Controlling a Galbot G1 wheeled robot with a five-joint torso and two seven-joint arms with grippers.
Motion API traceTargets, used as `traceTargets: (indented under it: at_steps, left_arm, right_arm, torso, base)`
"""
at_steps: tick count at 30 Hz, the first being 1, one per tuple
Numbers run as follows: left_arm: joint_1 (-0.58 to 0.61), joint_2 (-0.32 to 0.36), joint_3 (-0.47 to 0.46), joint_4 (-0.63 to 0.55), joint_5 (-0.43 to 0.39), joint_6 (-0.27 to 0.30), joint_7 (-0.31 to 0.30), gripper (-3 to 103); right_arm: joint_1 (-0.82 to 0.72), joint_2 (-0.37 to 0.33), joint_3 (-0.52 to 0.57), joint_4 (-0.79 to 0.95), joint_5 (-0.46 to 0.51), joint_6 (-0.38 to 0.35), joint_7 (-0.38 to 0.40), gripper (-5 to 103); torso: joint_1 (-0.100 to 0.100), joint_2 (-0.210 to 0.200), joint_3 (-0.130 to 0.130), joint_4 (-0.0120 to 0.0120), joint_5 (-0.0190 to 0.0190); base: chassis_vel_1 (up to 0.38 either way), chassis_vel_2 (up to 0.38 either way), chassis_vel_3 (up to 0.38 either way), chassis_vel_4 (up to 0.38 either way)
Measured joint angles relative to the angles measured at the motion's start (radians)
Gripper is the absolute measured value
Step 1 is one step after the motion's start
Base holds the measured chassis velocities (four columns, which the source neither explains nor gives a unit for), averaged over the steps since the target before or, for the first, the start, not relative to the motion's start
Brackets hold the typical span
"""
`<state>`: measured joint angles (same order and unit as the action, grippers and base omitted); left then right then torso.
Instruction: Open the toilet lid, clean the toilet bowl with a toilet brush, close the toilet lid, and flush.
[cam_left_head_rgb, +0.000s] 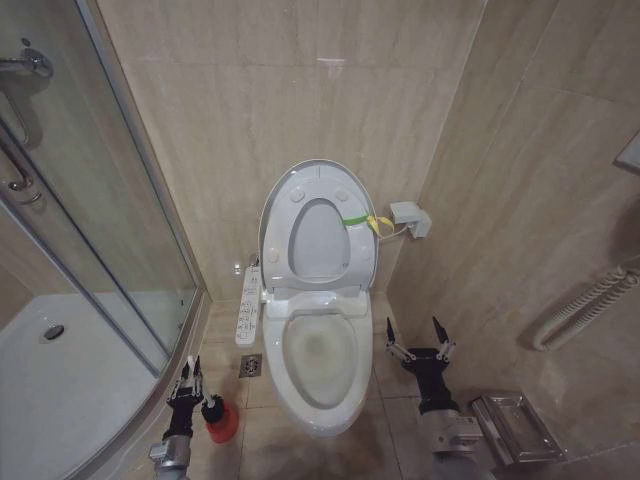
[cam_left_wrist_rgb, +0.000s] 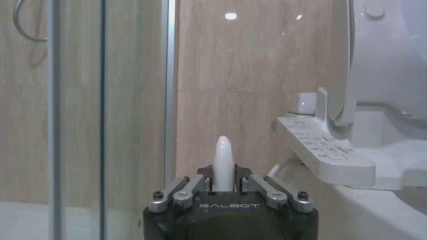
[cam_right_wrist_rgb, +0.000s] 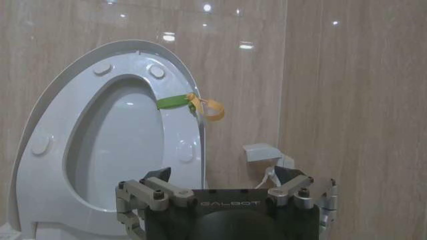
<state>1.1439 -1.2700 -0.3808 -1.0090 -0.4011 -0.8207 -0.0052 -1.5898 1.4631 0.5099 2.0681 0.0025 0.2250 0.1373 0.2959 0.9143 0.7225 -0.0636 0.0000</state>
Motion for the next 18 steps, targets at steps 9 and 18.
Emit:
traceTargets:
  at_steps: [9,18]
  left_arm:
    - [-0.054,-0.015,0.034,0.088,-0.006,0.0,0.017,22]
    - [-0.103,-0.016,0.05,0.161,-0.004,0.0,0.028,22]
  right_arm:
    - [0.0,0.0,0.0,0.0,0.0,0.0,0.0,100]
    - [0.0,0.0,0.0,0.0,0.0,0.0,0.0,100]
  torso:
    - [0.0,0.0,0.0,0.0,0.0]
    - [0.0,0.0,0.0,0.0,0.0001]
  base:
    - [0.0,0.0,0.0,0.0]
    - [0.0,0.0,0.0,0.0]
